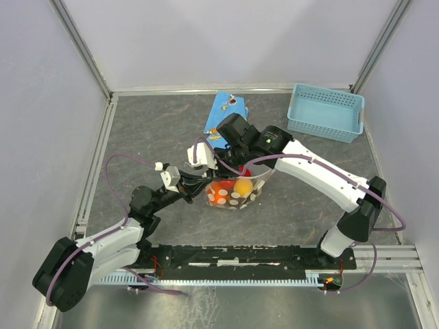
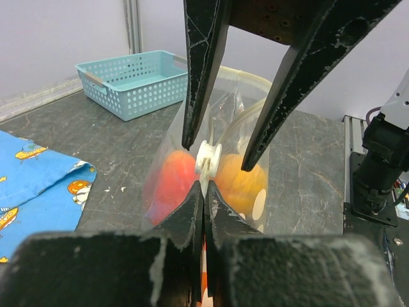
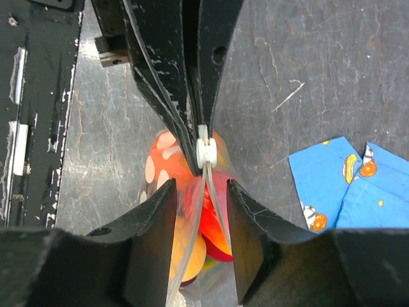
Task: Place the food in the zip-top bag and seal the zipper
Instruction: Zip the zipper food storage bag at the center of the board.
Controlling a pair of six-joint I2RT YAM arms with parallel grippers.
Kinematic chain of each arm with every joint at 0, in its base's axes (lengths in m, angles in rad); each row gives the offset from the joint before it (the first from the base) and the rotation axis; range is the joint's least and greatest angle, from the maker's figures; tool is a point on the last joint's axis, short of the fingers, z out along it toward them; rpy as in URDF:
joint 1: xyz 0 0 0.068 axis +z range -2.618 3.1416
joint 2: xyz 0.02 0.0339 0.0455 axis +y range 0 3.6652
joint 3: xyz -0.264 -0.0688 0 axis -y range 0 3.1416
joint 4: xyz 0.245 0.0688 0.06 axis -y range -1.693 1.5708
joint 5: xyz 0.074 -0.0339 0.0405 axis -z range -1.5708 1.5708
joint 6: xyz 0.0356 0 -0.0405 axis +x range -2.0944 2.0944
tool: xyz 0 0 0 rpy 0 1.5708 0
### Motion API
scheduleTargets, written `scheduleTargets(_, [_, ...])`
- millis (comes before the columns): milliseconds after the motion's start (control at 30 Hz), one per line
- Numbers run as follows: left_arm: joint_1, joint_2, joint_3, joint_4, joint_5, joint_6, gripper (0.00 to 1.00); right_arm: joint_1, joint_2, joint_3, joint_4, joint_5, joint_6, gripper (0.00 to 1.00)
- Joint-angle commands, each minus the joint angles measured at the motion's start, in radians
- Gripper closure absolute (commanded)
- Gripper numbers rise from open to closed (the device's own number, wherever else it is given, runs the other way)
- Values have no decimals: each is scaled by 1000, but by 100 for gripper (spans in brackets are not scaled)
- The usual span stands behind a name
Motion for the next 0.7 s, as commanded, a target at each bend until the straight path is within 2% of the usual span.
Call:
scheduleTargets(0, [3, -16, 29, 29, 11, 14, 97, 14, 13, 46, 47, -63, 3, 55])
scheduleTargets(667, [4, -10, 30, 25, 12, 15, 97, 24, 26, 57, 96, -84, 33, 66])
